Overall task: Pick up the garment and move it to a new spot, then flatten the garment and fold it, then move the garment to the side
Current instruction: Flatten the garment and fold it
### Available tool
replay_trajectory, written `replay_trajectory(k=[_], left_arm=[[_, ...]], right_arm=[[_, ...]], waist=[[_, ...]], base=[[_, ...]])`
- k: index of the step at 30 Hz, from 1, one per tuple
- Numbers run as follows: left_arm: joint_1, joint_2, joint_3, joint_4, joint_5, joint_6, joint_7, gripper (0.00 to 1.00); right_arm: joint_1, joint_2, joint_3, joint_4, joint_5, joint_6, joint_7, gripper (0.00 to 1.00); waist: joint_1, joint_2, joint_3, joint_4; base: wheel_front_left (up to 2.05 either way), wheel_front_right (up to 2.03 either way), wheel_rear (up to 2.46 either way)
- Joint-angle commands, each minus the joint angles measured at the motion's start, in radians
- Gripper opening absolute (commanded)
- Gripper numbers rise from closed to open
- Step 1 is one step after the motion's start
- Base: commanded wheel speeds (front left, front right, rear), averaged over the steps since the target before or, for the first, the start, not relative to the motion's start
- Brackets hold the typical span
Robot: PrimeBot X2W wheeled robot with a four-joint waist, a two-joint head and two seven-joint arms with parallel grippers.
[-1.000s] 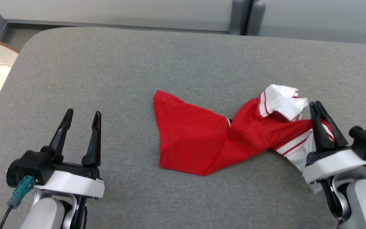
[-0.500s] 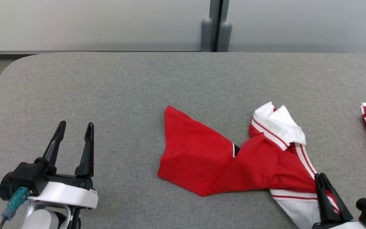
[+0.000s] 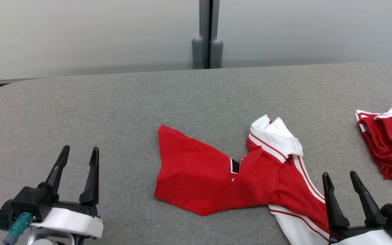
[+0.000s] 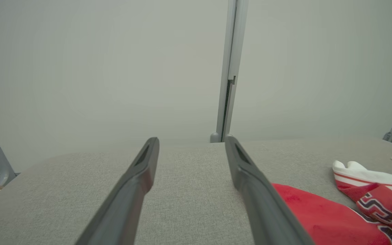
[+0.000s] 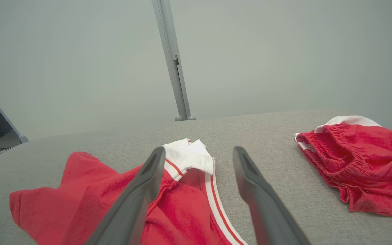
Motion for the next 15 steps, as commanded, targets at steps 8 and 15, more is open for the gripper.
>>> replay_trajectory(k=[8,15], left_arm=[[0.013,0.002,-0.019,-0.028,-0.004,0.008,0.018,1.0],[-0.005,-0.005,-0.061,-0.021,-0.001,-0.015,0.047,1.0]], right_arm=[[-0.008,-0.002,-0.002,-0.03,-0.001,0.0,0.009,1.0],[-0.018,-0.001,0.001,-0.032,0.007,0.0,0.006,1.0]], waist=[[0.0,0.0,0.002,-0.024],[0.0,0.0,0.022,-0.03]], base=[[0.0,0.0,0.0],[0.0,0.0,0.0]])
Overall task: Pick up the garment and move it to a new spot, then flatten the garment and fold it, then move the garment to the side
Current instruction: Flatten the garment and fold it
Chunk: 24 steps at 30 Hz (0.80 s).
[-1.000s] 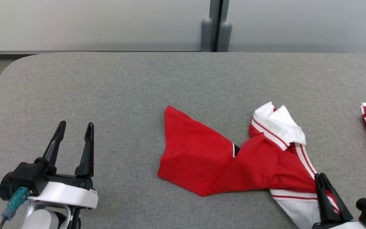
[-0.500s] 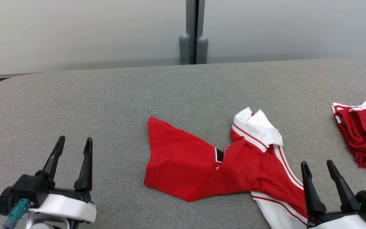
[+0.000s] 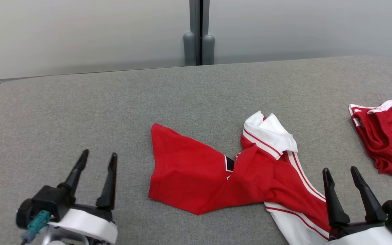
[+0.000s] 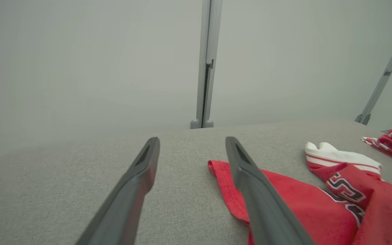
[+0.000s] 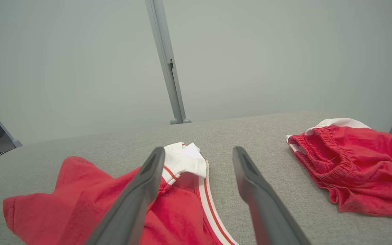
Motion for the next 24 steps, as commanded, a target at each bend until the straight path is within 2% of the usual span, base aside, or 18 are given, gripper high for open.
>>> replay_trajectory(k=[1,6,12,13,14,18,24], left_arm=[[-0.014,-0.012,-0.039,0.015,-0.006,-0.027,0.033,1.0],[-0.049,-0.046,-0.143,0.119,-0.03,-0.104,0.131,1.0],[-0.097,-0.076,-0.176,0.256,-0.061,-0.138,0.168,1.0],[-0.108,-0.082,-0.179,0.269,-0.07,-0.145,0.163,0.64],[-0.118,-0.087,-0.179,0.277,-0.079,-0.151,0.156,0.0],[-0.155,-0.085,-0.171,0.251,-0.105,-0.169,0.111,0.0],[-0.239,-0.063,-0.139,0.143,-0.108,-0.166,0.076,0.0]], right_arm=[[-0.016,-0.001,0.002,-0.002,0.007,0.0,-0.005,1.0],[-0.044,0.0,0.024,0.006,0.013,0.0,-0.006,1.0],[-0.066,0.0,0.032,0.022,0.022,0.0,-0.014,1.0],[-0.068,0.001,0.033,0.026,0.023,0.0,-0.018,1.0],[-0.07,0.001,0.03,0.03,0.026,0.0,-0.02,1.0],[-0.073,0.002,0.024,0.035,0.028,0.0,-0.028,1.0],[-0.095,0.002,0.019,0.035,0.036,0.0,-0.037,1.0]], waist=[[0.0,0.0,0.013,-0.002],[0.0,0.0,0.056,-0.018],[0.0,0.0,0.092,-0.044],[0.0,0.0,0.098,-0.047],[0.0,0.0,0.102,-0.05],[0.0,0.0,0.113,-0.058],[0.0,0.0,0.138,-0.072]], base=[[0.0,0.0,0.0],[0.0,0.0,0.0],[0.0,0.0,0.0],[0.0,0.0,0.0],[0.0,0.0,0.0],[0.0,0.0,0.0],[0.0,0.0,0.0]])
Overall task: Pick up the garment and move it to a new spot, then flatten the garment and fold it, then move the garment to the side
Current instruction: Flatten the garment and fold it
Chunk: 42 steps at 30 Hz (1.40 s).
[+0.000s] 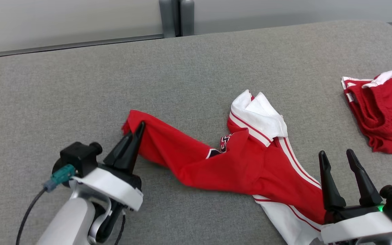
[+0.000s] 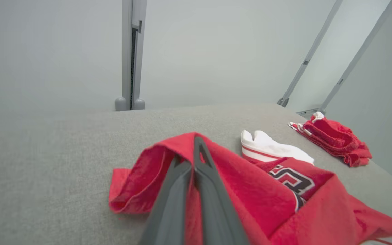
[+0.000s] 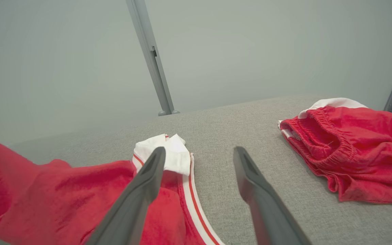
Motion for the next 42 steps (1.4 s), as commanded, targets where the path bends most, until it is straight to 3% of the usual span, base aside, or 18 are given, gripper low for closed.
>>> replay_trajectory(k=[1,6,11,17,22,23,24,29,33,37,38,42], left_arm=[[-0.041,0.005,0.013,-0.02,0.007,0.012,0.0,0.0],[-0.148,-0.012,0.051,-0.023,0.004,0.059,0.019,0.0],[-0.271,-0.022,0.094,0.082,-0.008,0.081,0.011,0.0],[-0.427,-0.03,0.137,0.344,-0.029,0.091,-0.002,0.0],[-0.527,-0.052,0.134,0.588,-0.051,0.053,0.007,0.0],[-0.541,-0.054,0.127,0.627,-0.049,0.043,0.003,0.37],[-0.554,-0.056,0.122,0.652,-0.047,0.034,-0.015,1.0],[-0.549,-0.048,0.097,0.706,-0.006,0.023,-0.101,1.0],[-0.486,-0.034,0.11,0.648,0.038,0.042,-0.136,1.0],[-0.357,-0.021,0.188,0.426,0.095,0.085,-0.137,1.0],[-0.282,-0.02,0.234,0.307,0.121,0.098,-0.138,1.0],[-0.13,-0.023,0.3,0.13,0.162,0.105,-0.137,1.0]], right_arm=[[-0.013,-0.001,-0.001,-0.002,0.008,0.0,-0.008,1.0],[-0.031,-0.001,0.005,0.004,0.02,0.0,-0.018,1.0],[-0.052,-0.001,0.022,0.021,0.038,0.0,-0.032,1.0],[-0.077,-0.001,0.042,0.037,0.052,0.0,-0.05,1.0],[-0.098,-0.001,0.048,0.058,0.059,0.0,-0.068,1.0],[-0.101,-0.001,0.047,0.062,0.056,0.0,-0.071,1.0],[-0.105,-0.001,0.047,0.065,0.052,0.0,-0.071,1.0],[-0.116,-0.001,0.036,0.066,0.033,0.0,-0.08,1.0],[-0.123,-0.001,0.017,0.061,0.017,0.0,-0.072,1.0],[-0.12,-0.001,0.003,0.052,-0.008,0.0,-0.056,1.0],[-0.115,-0.001,-0.003,0.048,-0.017,0.0,-0.045,1.0],[-0.1,-0.01,-0.012,0.038,-0.028,0.0,-0.023,1.0]], waist=[[0.0,0.0,0.011,-0.008],[0.0,0.0,0.037,-0.041],[0.0,0.0,0.065,-0.087],[0.0,0.0,0.111,-0.133],[0.0,0.0,0.14,-0.149],[0.0,0.0,0.142,-0.149],[0.0,0.0,0.144,-0.149],[0.0,0.0,0.14,-0.137],[0.0,0.0,0.117,-0.108],[0.0,0.0,0.082,-0.067],[0.0,0.0,0.062,-0.043],[0.0,0.0,0.023,-0.003]], base=[[0.0,0.0,0.0],[0.0,0.0,0.0],[0.0,0.0,0.0],[0.0,0.0,0.0],[0.0,0.0,0.0],[0.0,0.0,0.0],[0.0,0.0,0.0],[0.0,0.0,0.0],[0.0,0.0,0.0],[0.0,0.0,0.0],[0.0,0.0,0.0],[0.0,0.0,0.0]])
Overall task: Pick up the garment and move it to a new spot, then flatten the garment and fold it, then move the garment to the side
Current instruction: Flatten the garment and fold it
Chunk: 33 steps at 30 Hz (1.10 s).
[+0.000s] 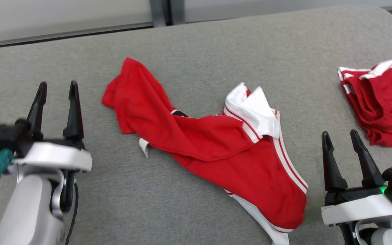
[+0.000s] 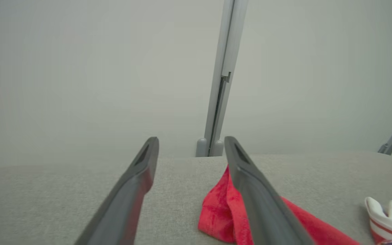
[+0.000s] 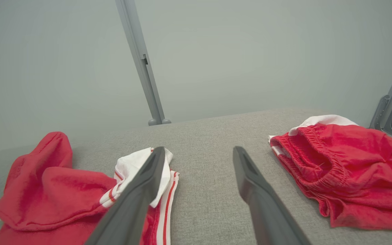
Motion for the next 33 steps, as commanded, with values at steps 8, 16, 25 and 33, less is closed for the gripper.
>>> replay_trajectory(k=[8,16,25,33], left_arm=[[0.231,0.021,0.06,-0.143,0.041,0.009,-0.001,1.0],[0.345,0.033,0.041,-0.232,0.055,0.025,0.033,1.0],[0.371,0.028,0.028,-0.291,0.044,0.038,0.064,1.0],[0.341,0.018,0.002,-0.319,0.051,0.039,0.075,1.0]], right_arm=[[0.046,-0.039,0.007,-0.002,0.002,0.0,0.043,1.0],[0.088,-0.06,0.007,-0.013,0.01,0.0,0.069,1.0],[0.092,-0.064,0.004,-0.022,0.013,0.0,0.077,1.0],[0.057,-0.11,0.035,0.025,-0.015,0.0,0.113,1.0]], waist=[[0.0,-0.0001,-0.103,0.079],[0.0,-0.0001,-0.14,0.093],[0.0,-0.0001,-0.135,0.092],[0.0,-0.0001,-0.097,0.122]], base=[[0.0,0.0,0.0],[0.0,0.0,0.0],[0.0,0.0,0.0],[0.0,0.0,0.0]])
